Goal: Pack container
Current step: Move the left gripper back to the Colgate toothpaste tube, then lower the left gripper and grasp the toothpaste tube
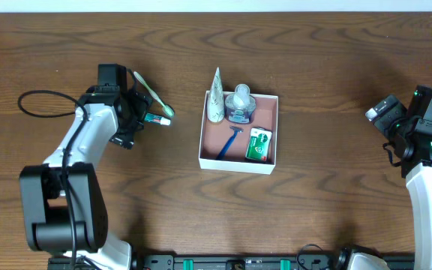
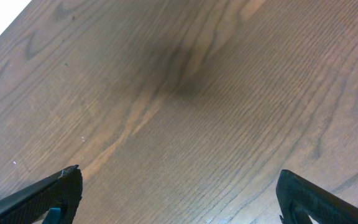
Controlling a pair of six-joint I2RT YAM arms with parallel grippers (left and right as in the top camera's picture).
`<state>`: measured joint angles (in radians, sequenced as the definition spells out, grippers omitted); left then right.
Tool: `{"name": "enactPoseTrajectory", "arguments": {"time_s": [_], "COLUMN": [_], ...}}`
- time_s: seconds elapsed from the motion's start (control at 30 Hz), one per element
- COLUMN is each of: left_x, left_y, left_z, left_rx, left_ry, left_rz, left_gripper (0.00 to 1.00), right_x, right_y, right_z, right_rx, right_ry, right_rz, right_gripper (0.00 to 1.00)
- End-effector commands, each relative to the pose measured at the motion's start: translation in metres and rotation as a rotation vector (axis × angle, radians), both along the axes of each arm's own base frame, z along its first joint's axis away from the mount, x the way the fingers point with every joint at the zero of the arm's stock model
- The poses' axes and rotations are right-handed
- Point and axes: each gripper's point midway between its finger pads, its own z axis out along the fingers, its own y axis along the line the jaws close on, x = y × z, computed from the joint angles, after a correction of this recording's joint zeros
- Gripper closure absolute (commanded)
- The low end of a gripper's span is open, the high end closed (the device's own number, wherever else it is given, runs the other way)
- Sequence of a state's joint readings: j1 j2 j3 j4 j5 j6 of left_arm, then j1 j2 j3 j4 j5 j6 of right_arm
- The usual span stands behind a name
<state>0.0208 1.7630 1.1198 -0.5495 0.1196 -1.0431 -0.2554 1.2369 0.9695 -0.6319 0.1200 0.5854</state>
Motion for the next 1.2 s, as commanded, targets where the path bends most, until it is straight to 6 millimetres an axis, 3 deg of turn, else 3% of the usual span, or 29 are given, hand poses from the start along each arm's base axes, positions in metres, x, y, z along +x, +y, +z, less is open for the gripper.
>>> {"name": "enactPoseTrajectory", "arguments": {"time_s": [0.0,0.7,0.93,1.17], "left_x": [-0.004,0.011,-0.019,-0.051], "left_y": [-0.004,-0.012,-0.013,-0.012], "left_z": [-0.012,-0.046,-0.061,-0.060], "left_rx": [-0.023,-0.061,-0.059,-0.055], "left_ry": [0.035,0.120,0.265,0.382], "left_rz": [-0.018,-0.095,-0.169,-0.277], "left_gripper": [0.02,0.02,0.00,0.08], "right_x": [0.001,0.001,0.001,0.001], "right_y": [-0.002,-0.002,-0.002,-0.002], "right_z": [0.004,0.005,0.005,0.005], "right_rx": [0.004,0.004,0.004,0.004], "right_ry": [-0.014,-0.014,-0.014,-0.014], "right_rz": [-0.016,-0.016,-0.016,-0.016], "right_gripper": [0.01,0.01,0.01,0.01]}}
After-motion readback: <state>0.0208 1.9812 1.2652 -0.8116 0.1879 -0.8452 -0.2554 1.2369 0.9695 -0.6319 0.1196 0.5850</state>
